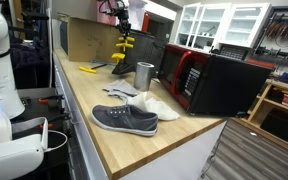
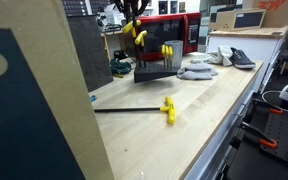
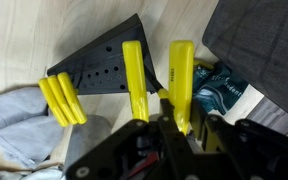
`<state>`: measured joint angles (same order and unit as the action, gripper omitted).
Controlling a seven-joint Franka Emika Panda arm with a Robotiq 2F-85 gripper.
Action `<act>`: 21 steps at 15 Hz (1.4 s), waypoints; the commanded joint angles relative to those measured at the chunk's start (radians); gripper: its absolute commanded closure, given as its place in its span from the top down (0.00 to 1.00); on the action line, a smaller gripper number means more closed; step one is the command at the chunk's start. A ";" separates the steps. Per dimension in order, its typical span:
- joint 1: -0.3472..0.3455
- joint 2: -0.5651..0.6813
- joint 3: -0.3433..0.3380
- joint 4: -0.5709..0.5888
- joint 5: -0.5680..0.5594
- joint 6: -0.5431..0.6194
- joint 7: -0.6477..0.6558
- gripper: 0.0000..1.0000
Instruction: Put the objects together on the counter
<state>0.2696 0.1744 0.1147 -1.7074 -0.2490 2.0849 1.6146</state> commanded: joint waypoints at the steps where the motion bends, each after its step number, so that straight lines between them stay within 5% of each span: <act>1: -0.030 -0.070 0.005 -0.113 0.035 0.149 -0.032 0.06; 10: -0.085 -0.189 0.005 -0.293 0.221 0.385 -0.178 0.06; 21: -0.124 -0.507 0.067 -0.403 0.134 0.290 -0.332 0.06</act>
<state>0.1795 -0.2178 0.1430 -2.0583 -0.0787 2.4293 1.3087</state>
